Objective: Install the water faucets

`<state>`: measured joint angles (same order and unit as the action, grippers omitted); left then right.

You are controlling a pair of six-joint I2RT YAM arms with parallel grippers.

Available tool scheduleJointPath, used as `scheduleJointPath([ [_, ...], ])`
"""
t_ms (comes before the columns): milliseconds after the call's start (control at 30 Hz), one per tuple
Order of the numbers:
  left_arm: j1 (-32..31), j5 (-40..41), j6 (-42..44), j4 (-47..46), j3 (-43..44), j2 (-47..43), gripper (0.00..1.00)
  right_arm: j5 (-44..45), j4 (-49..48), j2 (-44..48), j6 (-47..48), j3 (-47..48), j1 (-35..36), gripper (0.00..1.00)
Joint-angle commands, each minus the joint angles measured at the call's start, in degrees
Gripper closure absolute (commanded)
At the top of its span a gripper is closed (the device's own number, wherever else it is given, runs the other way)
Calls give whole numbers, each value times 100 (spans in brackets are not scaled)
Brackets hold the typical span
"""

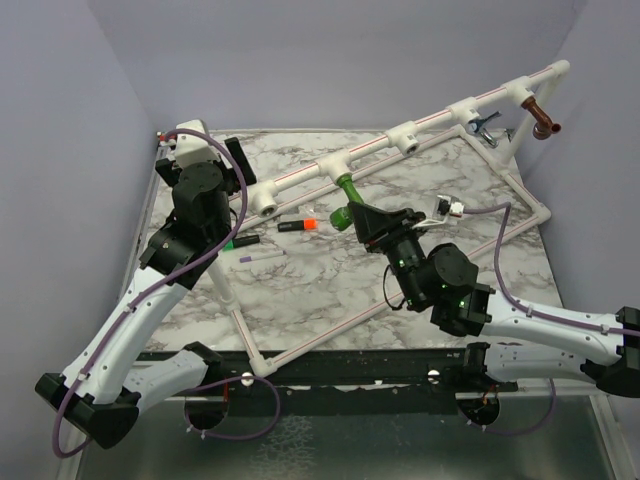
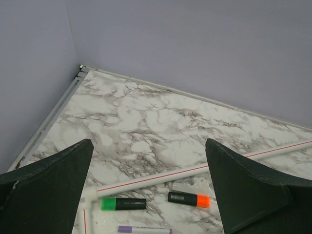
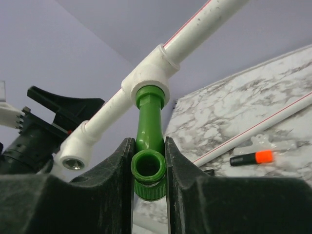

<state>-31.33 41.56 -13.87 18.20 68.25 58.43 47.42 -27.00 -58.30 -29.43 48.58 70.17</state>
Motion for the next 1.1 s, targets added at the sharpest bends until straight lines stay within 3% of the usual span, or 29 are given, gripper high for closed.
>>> scheduleJointPath([
  [0,-223,-764,125,1883,-629,194,1,240,475,-59,-2723,-78,32,100],
  [333,-242,-797,138,1881,-629,165,1,107,851,-177,-5048,-126,23,100],
  [500,-246,-805,139,1881,-637,151,1,-143,152,-235,-5173,-341,23,100],
  [733,-255,-777,143,1881,-637,147,1,-46,805,-272,-5266,-82,23,99],
  [1067,-259,-764,148,1881,-629,161,1,44,1028,-17,-5026,-153,23,65],
])
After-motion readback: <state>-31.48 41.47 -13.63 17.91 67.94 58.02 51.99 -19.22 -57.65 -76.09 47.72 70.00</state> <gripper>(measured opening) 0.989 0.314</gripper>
